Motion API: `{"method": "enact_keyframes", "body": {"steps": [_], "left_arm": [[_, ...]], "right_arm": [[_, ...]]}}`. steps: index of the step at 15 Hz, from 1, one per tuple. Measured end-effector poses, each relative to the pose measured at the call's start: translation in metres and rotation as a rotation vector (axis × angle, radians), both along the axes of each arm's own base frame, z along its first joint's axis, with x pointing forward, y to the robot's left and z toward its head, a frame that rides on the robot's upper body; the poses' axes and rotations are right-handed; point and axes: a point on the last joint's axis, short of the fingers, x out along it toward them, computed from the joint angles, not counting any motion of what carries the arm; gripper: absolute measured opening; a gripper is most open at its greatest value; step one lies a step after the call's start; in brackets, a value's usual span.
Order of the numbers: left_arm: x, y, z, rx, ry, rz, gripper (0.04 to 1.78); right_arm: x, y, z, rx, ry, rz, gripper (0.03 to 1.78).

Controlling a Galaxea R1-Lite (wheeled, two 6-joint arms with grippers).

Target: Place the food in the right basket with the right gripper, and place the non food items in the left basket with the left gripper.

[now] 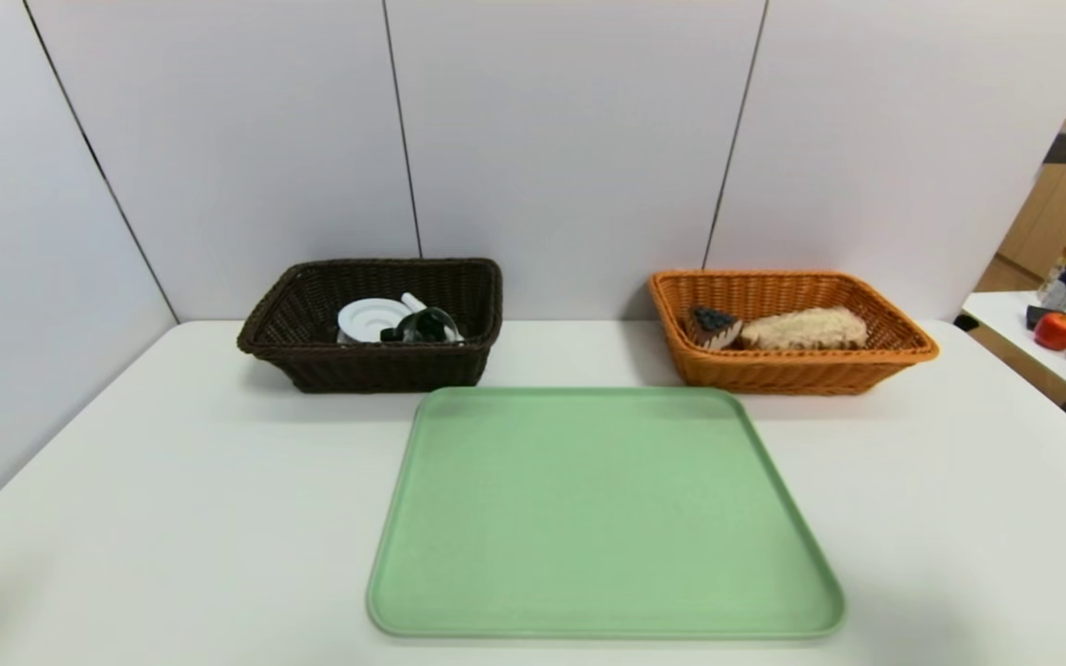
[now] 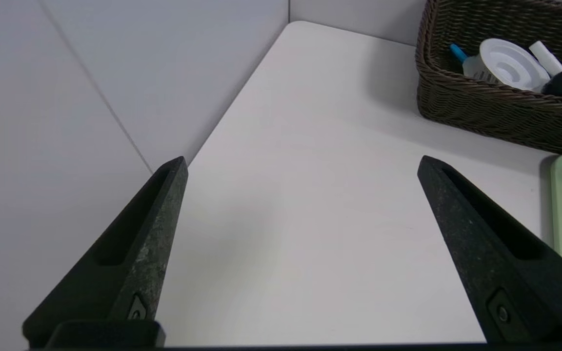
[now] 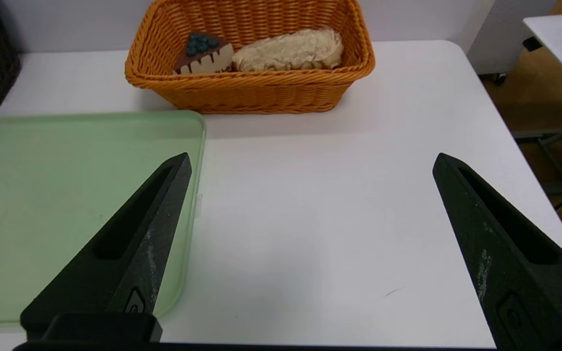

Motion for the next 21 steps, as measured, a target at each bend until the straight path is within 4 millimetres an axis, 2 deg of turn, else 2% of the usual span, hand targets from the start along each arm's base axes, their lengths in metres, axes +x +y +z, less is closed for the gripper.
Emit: {"method": "enact_keyframes", "body": {"steps": [2,5,8,12,16,19,21], "left_arm": [[-0.027,-0.001,-0.017,0.006,-0.059,-0.005,1.67],[-0.057,-0.007,-0.042,0.007,-0.146,-0.136,1.67],[-0.071,-0.008,-0.051,0.006,-0.203,-0.31,1.68],[-0.077,-0.008,-0.057,0.023,-0.223,-0.383,1.69],[-0.088,-0.008,-0.093,0.187,-0.271,-0.349,1.69],[-0.069,-0.007,-0.129,0.298,-0.325,-0.296,1.69],[-0.065,-0.007,-0.134,0.329,-0.447,-0.271,1.69]], "right_arm": [[-0.026,-0.005,-0.003,0.009,-0.066,-0.021,1.71],[-0.07,-0.01,-0.017,0.023,-0.16,-0.056,1.71],[-0.103,-0.01,-0.031,-0.006,-0.251,-0.079,1.71],[-0.133,-0.009,-0.061,-0.064,-0.26,-0.083,1.71],[-0.134,-0.007,-0.078,-0.195,-0.251,-0.024,1.71],[-0.121,-0.006,-0.088,-0.233,-0.312,0.022,1.71],[-0.106,-0.005,-0.107,-0.28,-0.335,0.042,1.71]]}}
